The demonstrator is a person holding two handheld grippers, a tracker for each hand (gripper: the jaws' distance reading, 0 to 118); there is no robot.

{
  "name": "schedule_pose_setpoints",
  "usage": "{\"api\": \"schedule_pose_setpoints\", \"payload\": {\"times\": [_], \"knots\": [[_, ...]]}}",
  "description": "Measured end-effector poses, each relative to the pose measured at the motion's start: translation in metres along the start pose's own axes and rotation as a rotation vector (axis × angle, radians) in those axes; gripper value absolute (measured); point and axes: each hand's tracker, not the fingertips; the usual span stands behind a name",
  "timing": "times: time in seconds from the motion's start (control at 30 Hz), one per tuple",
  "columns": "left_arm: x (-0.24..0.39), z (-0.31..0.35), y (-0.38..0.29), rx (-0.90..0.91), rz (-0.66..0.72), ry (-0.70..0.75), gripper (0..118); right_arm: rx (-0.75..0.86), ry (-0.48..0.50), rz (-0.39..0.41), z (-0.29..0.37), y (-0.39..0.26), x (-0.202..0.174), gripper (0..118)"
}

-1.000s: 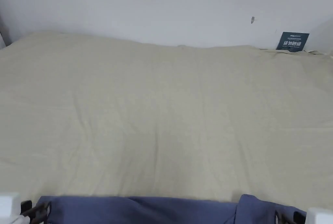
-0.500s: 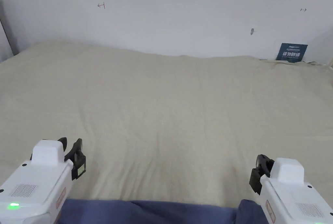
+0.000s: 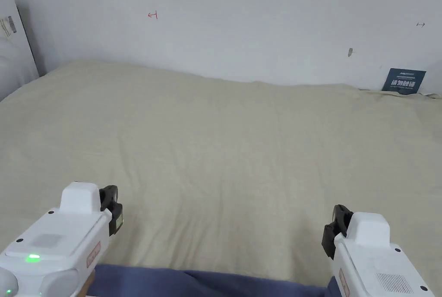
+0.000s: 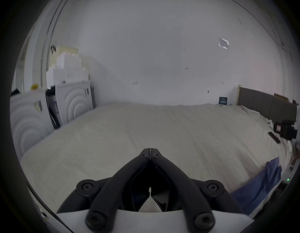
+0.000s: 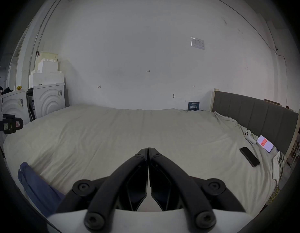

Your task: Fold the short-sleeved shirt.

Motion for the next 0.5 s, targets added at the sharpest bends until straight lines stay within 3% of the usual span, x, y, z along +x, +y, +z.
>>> {"api": "schedule_pose_setpoints", "payload": {"times": [0.33,0.43,0.5], "knots": [[-0.080,0.001,-0.016,-0.415,0.179,-0.248,1,-0.036,0.023,0.020,-0.004,-0.004,-0.004,1],[-0.100,0.002,-0.026,-0.515,0.205,-0.294,15,-0.043,0.031,0.016,-0.004,-0.006,-0.005,1],[-0.111,-0.001,-0.035,-0.564,0.203,-0.292,18,-0.051,0.035,0.012,-0.004,-0.008,-0.006,1]]}}
